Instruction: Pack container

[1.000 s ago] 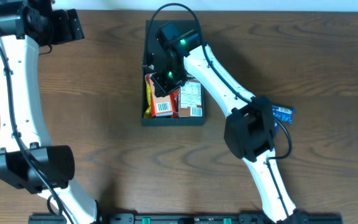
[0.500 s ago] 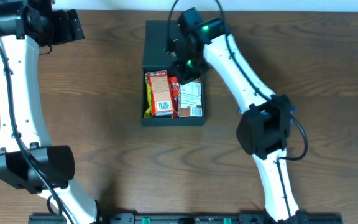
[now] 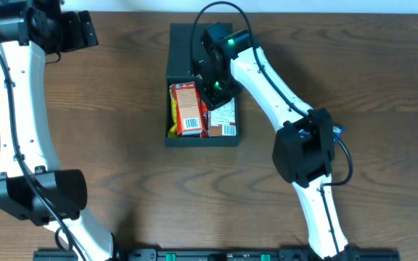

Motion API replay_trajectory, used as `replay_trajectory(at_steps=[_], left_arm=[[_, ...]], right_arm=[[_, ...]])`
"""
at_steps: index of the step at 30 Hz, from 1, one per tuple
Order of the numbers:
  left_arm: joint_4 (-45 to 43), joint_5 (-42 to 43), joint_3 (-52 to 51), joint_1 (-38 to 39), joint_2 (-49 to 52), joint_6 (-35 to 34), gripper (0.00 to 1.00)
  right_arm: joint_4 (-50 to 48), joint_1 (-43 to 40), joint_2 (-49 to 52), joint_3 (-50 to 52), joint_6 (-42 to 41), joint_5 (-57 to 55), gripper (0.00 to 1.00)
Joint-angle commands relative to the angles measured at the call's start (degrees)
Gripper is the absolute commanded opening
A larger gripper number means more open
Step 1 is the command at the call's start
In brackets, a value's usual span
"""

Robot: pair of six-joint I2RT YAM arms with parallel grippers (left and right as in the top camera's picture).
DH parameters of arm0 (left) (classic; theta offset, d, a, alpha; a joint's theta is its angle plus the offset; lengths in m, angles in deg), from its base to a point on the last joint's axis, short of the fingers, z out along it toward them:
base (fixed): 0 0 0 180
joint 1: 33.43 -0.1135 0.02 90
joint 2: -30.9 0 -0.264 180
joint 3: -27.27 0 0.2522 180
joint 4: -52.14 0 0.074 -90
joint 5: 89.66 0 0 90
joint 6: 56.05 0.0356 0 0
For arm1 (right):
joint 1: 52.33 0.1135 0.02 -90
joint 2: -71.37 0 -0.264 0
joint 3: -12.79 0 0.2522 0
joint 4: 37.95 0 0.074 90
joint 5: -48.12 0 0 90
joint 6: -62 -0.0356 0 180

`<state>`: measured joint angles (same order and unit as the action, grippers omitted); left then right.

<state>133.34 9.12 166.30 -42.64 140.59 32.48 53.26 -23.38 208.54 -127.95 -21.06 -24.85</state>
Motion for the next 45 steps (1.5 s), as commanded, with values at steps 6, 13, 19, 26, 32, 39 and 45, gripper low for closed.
replay_trajectory(at_steps=[6,13,19,26,32,39,45], left_arm=[[0.0,-0.4,0.0,-0.1,0.6,0.2,0.95],[0.0,-0.4,0.0,-0.1,0.6,0.2,0.95],[0.1,-0.4,0.0,-0.1,0.6,0.2,0.95],[0.1,-0.4,0.0,-0.1,0.6,0.2,0.95],[0.2,-0.4,0.0,-0.1,0.6,0.2,0.95],[0.5,-0.4,0.0,-0.1,0.6,0.2,0.95],[0.9,-0.4,0.0,-0.1,0.6,0.2,0.95]], right_arm=[[-0.6,2.6,-1.0,2.2,0.9,1.6,0.02],[-1.3,4.7,-1.0,2.2,0.9,1.6,0.01],[-1.9,5.0,-1.1,2.2,0.9,1.5,0.02],[-3.4,3.8,-1.1,0.6,0.9,0.7,0.01],[-6.4,3.8,-1.1,0.5,0.9,1.0,0.01],[-6.3,2.9,-1.3,0.3,0.9,-0.2,0.01],[-6.0,1.0,-2.8,-3.3,0.9,-0.1,0.01]])
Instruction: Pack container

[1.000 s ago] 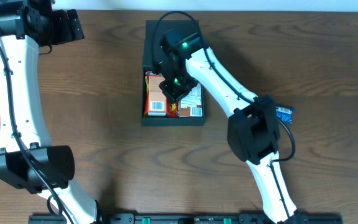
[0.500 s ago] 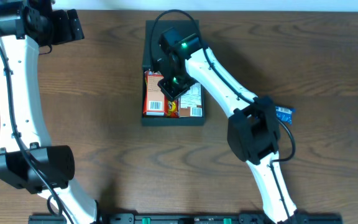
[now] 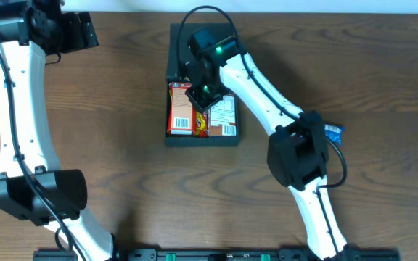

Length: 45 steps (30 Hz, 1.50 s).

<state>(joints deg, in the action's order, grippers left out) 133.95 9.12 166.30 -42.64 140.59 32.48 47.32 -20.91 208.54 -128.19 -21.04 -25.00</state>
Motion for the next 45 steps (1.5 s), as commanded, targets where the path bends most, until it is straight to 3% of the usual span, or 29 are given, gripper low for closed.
replay_trajectory(at_steps=[1,8,16,21,27,41,45], left_arm=[[0.3,-0.4,0.0,-0.1,0.6,0.2,0.95],[0.5,-0.4,0.0,-0.1,0.6,0.2,0.95],[0.3,-0.4,0.0,-0.1,0.6,0.2,0.95],[0.3,-0.4,0.0,-0.1,0.9,0.2,0.95],[0.3,-0.3,0.0,-0.1,2.4,0.2,0.95],[-1.2,-0.2,0.0,-0.1,2.7,0.2,0.95],[-1.2,-0.2,0.0,-0.1,2.7,0.2,0.95]], right_arm=[[-0.2,-1.6,-3.1,-3.8,0.9,0.2,0.01],[-1.4,-3.3,-5.0,-5.1,0.9,-0.2,0.01],[0.4,-16.3,-10.2,-5.3,-0.1,-9.6,0.01],[9.7,-24.3,-10.1,-5.1,14.5,-13.6,0.02],[16.7,-28.3,-10.1,-5.0,25.6,-17.1,0.02],[15.6,-28.3,-10.0,13.8,32.0,-13.8,0.01],[15.7,-28.3,-10.0,14.6,33.2,-12.3,0.09]])
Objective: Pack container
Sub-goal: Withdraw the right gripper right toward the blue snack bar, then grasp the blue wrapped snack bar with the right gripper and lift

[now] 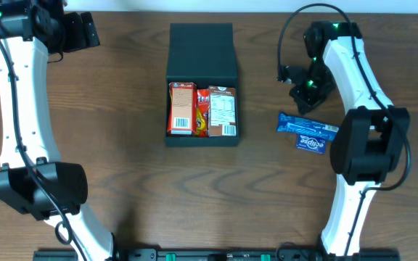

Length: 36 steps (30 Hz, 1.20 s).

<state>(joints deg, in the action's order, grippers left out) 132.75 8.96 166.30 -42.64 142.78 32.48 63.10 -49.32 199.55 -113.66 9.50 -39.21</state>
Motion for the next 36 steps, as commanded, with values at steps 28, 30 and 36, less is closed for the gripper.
replay_trajectory(at_steps=[28,30,36], left_arm=[[-3.9,-0.2,0.0,-0.2,0.5,3.2,0.95],[-5.1,-0.2,0.0,-0.2,0.5,3.2,0.95],[-6.6,-0.1,0.0,-0.1,0.5,3.1,0.95]], right_arm=[[-7.5,-3.0,-1.0,2.1,44.6,-0.8,0.78],[-6.6,-3.5,-1.0,3.8,46.9,-0.8,0.78],[-3.0,-3.7,-1.0,6.1,50.8,0.5,0.77]])
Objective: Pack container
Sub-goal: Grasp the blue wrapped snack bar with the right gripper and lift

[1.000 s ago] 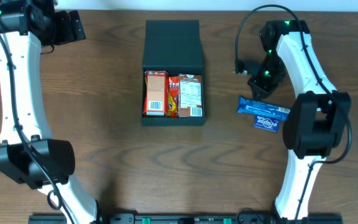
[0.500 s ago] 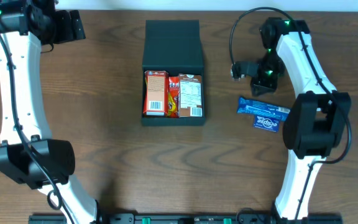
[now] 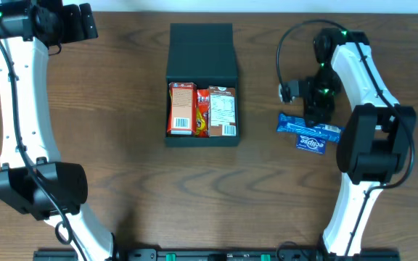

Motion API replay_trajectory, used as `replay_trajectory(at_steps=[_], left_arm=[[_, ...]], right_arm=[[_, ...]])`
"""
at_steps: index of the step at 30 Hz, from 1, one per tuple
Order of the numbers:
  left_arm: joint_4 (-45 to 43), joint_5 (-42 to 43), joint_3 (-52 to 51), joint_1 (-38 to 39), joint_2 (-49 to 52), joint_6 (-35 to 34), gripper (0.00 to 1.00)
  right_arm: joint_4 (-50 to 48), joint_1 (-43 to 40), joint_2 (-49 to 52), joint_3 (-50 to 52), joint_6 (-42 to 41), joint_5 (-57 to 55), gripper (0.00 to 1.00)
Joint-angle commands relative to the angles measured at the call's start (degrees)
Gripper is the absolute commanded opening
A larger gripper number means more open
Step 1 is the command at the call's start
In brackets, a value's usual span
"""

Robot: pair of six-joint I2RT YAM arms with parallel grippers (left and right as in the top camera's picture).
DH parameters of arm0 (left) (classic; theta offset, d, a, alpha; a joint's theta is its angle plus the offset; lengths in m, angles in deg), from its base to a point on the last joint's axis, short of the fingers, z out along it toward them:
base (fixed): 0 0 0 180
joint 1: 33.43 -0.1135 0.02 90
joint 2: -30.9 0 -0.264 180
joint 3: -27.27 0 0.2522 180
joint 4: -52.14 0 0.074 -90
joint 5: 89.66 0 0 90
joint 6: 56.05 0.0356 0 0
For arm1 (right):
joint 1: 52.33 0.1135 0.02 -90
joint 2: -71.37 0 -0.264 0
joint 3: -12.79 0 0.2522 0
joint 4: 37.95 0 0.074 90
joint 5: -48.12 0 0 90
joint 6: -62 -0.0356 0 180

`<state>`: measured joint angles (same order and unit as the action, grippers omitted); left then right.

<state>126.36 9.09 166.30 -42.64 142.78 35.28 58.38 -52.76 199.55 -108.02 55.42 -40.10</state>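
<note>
The black container [image 3: 201, 138] lies at the table's middle, its lid part [image 3: 200, 49] at the far end. Packed in its near half are an orange snack box [image 3: 182, 109], a red packet [image 3: 202, 114] and a brown box with a nutrition label [image 3: 223, 112]. To the right, a long blue bar [image 3: 296, 125] and a smaller blue packet [image 3: 311, 144] lie on the table. My right gripper [image 3: 316, 116] hangs directly over the long bar, fingers pointing down and apparently open. My left gripper [image 3: 80, 22] is far off at the back left corner; its jaws do not show.
The brown wooden table [image 3: 122, 159] stretches around the container. A black cable [image 3: 289, 51] loops off the right arm over the back right. The arm bases stand at the near edge, left [image 3: 35, 192] and right [image 3: 372, 156].
My right gripper has moved nearer and slightly right, from beside the blue bar's far end to directly over it. The left gripper shifted a little toward the back. The snacks are unmoved.
My right gripper was first inside the container over the snack boxes, and still among them a moment later, the boxes straighter. Then it was out at the right, the container showing three upright snacks and two blue packets uncovered. Now it is over the long bar.
</note>
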Motion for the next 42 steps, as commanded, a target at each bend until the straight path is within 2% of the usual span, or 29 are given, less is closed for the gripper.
replay_trajectory(at_steps=[1,3,7,11,17,22,28,34,42], left_arm=[[-0.3,-0.1,0.0,-0.1,0.5,0.2,0.95],[-0.1,0.2,0.0,-0.1,0.5,-0.3,0.95],[0.1,0.5,0.0,-0.1,0.5,-0.5,0.95],[0.1,1.1,0.0,-0.1,0.5,-1.1,0.95],[0.1,1.2,0.0,-0.1,0.5,-1.1,0.95],[-0.1,1.2,0.0,-0.1,0.5,-1.1,0.95],[-0.1,1.2,0.0,-0.1,0.5,-1.1,0.95],[-0.3,1.2,0.0,-0.1,0.5,-1.1,0.95],[-1.2,1.2,0.0,-0.1,0.5,-1.1,0.95]], right_arm=[[3.0,-0.3,-1.0,0.5,6.3,2.5,0.77],[5.6,-0.3,-1.0,0.5,9.1,4.4,0.77],[5.9,-0.4,-1.0,0.9,9.2,5.9,0.78],[3.0,-0.4,-1.0,1.6,9.2,10.5,0.78],[-2.8,0.6,-1.0,5.4,6.2,10.8,0.81],[-6.8,2.6,-1.0,9.8,4.9,10.1,0.76],[-10.0,3.6,-1.0,11.1,1.6,9.4,0.78],[-16.7,3.7,-1.0,14.3,-4.1,2.0,0.77],[-17.8,3.7,-1.0,15.0,-5.1,0.4,0.75]])
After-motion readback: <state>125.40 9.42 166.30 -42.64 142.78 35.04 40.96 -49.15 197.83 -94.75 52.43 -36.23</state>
